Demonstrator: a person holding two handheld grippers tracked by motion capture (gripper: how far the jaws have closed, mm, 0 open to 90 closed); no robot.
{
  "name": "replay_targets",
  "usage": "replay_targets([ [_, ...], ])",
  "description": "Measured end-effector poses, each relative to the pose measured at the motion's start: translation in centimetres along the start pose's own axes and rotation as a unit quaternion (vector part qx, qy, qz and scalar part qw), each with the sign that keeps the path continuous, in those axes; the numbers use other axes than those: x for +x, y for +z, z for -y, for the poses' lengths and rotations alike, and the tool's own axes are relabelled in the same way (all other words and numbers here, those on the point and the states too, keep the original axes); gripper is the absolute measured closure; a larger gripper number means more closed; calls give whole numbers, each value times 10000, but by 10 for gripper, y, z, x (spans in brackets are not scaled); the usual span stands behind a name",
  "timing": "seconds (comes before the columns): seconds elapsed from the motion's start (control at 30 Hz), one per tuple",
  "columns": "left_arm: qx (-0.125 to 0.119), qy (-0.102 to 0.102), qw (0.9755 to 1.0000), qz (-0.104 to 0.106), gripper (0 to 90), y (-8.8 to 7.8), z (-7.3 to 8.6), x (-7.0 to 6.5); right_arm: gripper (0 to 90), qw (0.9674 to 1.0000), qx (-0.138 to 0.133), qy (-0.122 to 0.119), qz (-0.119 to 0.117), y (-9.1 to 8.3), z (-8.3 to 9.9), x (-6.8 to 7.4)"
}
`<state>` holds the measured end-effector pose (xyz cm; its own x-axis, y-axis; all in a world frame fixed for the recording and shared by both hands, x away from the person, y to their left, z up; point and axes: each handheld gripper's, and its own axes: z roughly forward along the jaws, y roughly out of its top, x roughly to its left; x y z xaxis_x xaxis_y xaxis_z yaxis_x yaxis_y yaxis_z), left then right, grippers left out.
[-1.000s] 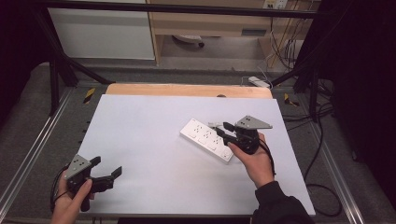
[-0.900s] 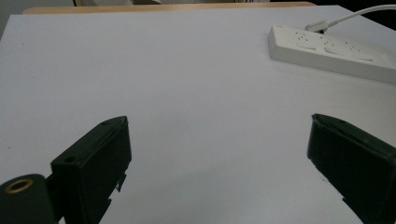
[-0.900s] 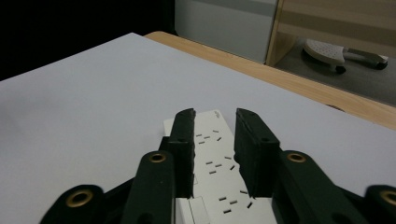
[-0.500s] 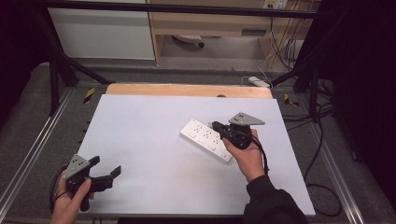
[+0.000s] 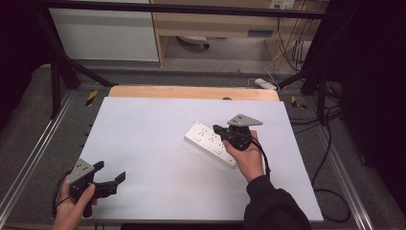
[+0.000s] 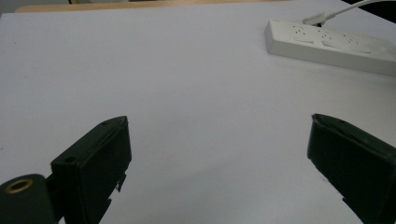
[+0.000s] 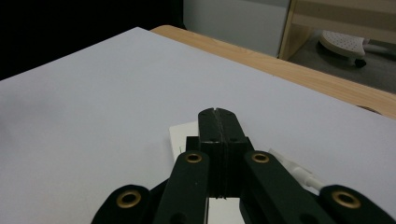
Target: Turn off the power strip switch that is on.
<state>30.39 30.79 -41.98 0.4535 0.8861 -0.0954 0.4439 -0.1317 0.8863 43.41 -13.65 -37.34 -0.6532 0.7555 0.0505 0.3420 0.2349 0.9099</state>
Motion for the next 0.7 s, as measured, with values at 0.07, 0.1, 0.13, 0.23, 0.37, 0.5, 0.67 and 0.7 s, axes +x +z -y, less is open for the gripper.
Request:
replay_targets([
  [0.07, -39, -17, 10000, -9, 61, -1, 0, 1, 900, 10000, 37, -33, -24, 3, 1, 1],
  [0.1, -37, -12, 10000, -12, 61, 0, 0, 1, 900, 10000, 46, -25, -23, 5, 2, 1],
  [0.13, -36, -7, 10000, -11, 61, 0, 0, 1, 900, 10000, 66, -23, -22, 7, 3, 1],
  [0.23, -42, -11, 10000, 4, 61, -1, 0, 0, 900, 10000, 77, -17, -23, 10, 4, 2],
  [0.37, -52, 6, 10000, 11, 61, -1, 0, 0, 900, 9998, 179, -39, -14, 17, 7, 2],
  [0.5, -48, 17, 10000, 2, 61, -1, 0, 0, 900, 9997, 261, -25, -12, 24, 9, 1],
  [0.67, -40, 26, 10000, 22, 61, -1, 0, 0, 900, 9992, 397, -25, -9, 31, 14, 1],
  [0.7, -26, 32, 10000, 28, 62, -1, 0, 0, 900, 9992, 408, -34, -11, 33, 15, 1],
])
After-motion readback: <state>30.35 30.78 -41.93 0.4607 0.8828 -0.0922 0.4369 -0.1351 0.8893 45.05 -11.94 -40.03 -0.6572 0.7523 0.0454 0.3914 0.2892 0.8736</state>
